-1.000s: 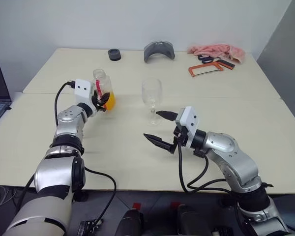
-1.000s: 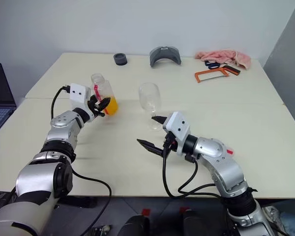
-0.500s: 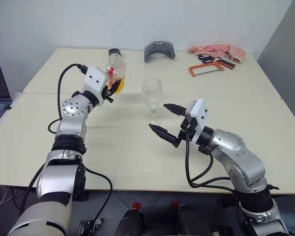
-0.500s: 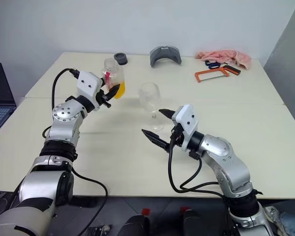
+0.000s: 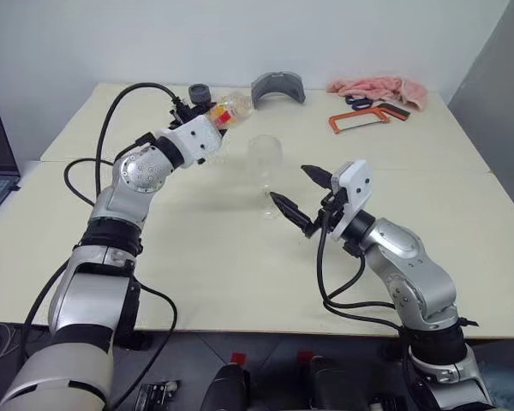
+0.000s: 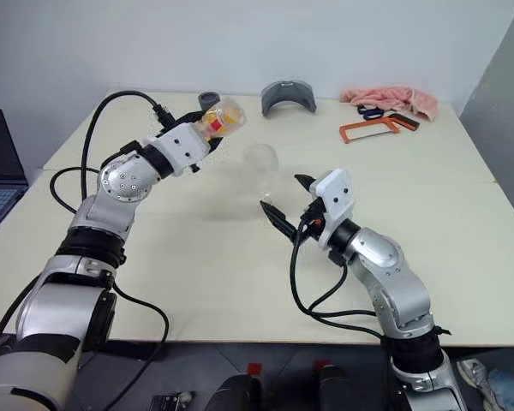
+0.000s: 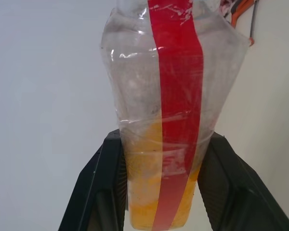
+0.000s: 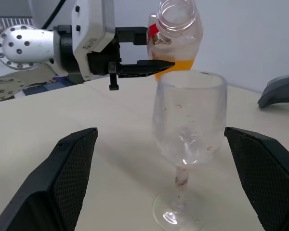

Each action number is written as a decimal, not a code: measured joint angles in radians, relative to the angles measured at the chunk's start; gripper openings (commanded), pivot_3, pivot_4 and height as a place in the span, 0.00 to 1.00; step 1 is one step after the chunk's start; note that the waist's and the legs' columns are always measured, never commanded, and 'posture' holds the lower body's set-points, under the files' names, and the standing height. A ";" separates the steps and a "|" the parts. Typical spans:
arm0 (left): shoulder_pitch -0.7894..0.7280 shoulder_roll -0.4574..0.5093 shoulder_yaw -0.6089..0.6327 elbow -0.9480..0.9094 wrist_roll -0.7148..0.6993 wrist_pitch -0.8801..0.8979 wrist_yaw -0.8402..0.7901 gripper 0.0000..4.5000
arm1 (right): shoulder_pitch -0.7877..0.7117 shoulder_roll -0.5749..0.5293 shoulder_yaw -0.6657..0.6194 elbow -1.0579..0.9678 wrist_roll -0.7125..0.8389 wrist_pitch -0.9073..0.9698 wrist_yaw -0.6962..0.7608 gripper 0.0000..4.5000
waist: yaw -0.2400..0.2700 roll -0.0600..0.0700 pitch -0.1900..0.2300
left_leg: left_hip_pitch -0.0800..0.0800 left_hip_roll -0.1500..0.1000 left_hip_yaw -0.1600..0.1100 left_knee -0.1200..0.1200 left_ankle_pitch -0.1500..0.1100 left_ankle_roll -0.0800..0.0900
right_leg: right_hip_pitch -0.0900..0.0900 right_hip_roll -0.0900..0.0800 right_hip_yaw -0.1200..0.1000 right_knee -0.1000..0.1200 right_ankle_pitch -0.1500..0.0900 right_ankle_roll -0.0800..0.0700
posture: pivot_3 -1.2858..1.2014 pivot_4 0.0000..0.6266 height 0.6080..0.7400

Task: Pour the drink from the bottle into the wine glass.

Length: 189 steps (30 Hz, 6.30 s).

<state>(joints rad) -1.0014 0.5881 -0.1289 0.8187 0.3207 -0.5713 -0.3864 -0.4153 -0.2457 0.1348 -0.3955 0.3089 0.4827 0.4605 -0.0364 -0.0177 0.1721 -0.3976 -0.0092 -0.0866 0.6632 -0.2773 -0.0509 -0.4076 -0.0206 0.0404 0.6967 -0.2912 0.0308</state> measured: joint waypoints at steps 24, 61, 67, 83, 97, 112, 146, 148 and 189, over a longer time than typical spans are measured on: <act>-0.130 0.087 -0.153 0.143 0.287 -0.192 0.252 0.37 | -0.087 -0.213 -0.117 0.134 0.114 -0.017 0.236 1.00 | 0.001 0.000 0.000 | -0.001 0.000 0.003 0.000 0.000 0.000 | 0.000 0.000 0.000 0.000 0.000 0.000 | 0.52 0.24 1.00; -0.251 0.121 -0.299 0.246 0.481 -0.219 0.474 0.37 | -0.054 -0.160 -0.102 0.101 0.112 -0.007 0.186 1.00 | 0.001 0.000 0.000 | -0.001 0.000 0.004 0.000 0.000 0.000 | -0.001 0.000 0.000 0.001 0.000 0.000 | 0.52 0.24 1.00; -0.268 0.124 -0.304 0.249 0.487 -0.220 0.487 0.37 | -0.041 -0.143 -0.092 0.098 0.110 -0.007 0.174 1.00 | 0.001 0.000 0.000 | -0.001 0.000 0.004 0.000 0.000 0.000 | -0.001 0.000 0.000 0.001 0.000 0.000 | 0.52 0.24 1.00; -0.281 0.132 -0.328 0.253 0.505 -0.220 0.507 0.37 | -0.040 -0.127 -0.075 0.089 0.108 -0.007 0.166 1.00 | 0.001 0.000 0.000 | -0.001 0.000 0.004 0.000 0.000 0.000 | -0.002 0.000 0.000 0.001 0.000 0.000 | 0.52 0.24 1.00; -0.290 0.133 -0.340 0.277 0.508 -0.221 0.516 0.37 | -0.039 -0.112 -0.072 0.089 0.106 -0.007 0.148 1.00 | 0.001 0.000 0.000 | -0.001 0.000 0.004 0.001 0.000 0.000 | -0.002 0.000 0.000 0.001 0.000 0.000 | 0.52 0.24 1.00; -0.299 0.133 -0.346 0.277 0.515 -0.221 0.530 0.37 | -0.037 -0.103 -0.071 0.089 0.105 -0.007 0.148 1.00 | 0.001 0.000 0.000 | -0.001 0.000 0.004 0.001 0.000 0.000 | -0.002 0.000 0.000 0.001 0.000 0.000 | 0.52 0.24 1.00; 0.143 -0.064 0.267 -0.177 -0.443 0.634 -0.088 0.37 | -0.042 -0.129 0.065 -0.030 0.024 0.045 0.159 1.00 | -0.045 0.000 0.000 | -0.001 0.003 -0.005 0.002 0.002 -0.003 | -0.002 -0.001 0.000 0.005 0.000 0.000 | 0.52 0.24 1.00; 0.189 -0.064 0.295 -0.217 -0.469 0.694 -0.078 0.37 | -0.052 -0.124 0.077 -0.039 0.024 0.085 0.141 1.00 | -0.045 -0.001 0.000 | -0.001 0.003 -0.006 0.003 0.002 -0.004 | -0.002 -0.001 0.000 0.006 0.000 0.000 | 0.52 0.24 1.00; 0.589 -0.112 0.368 -0.473 -0.546 0.655 -0.074 1.00 | 0.165 -0.015 0.102 0.159 -0.144 -0.244 0.030 1.00 | -0.020 -0.004 -0.003 | 0.000 0.003 -0.005 0.002 0.000 0.000 | 0.000 -0.002 0.001 0.004 0.000 0.000 | 0.52 0.24 1.00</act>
<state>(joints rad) -0.4126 0.4766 0.2394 0.3459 -0.2250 0.0842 -0.4601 -0.2506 -0.2603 0.2372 -0.2366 0.1648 0.2385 0.4908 -0.0563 -0.0214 0.1696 -0.3973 -0.0058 -0.0916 0.6653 -0.2772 -0.0511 -0.4079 -0.0230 0.0410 0.7004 -0.2911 0.0307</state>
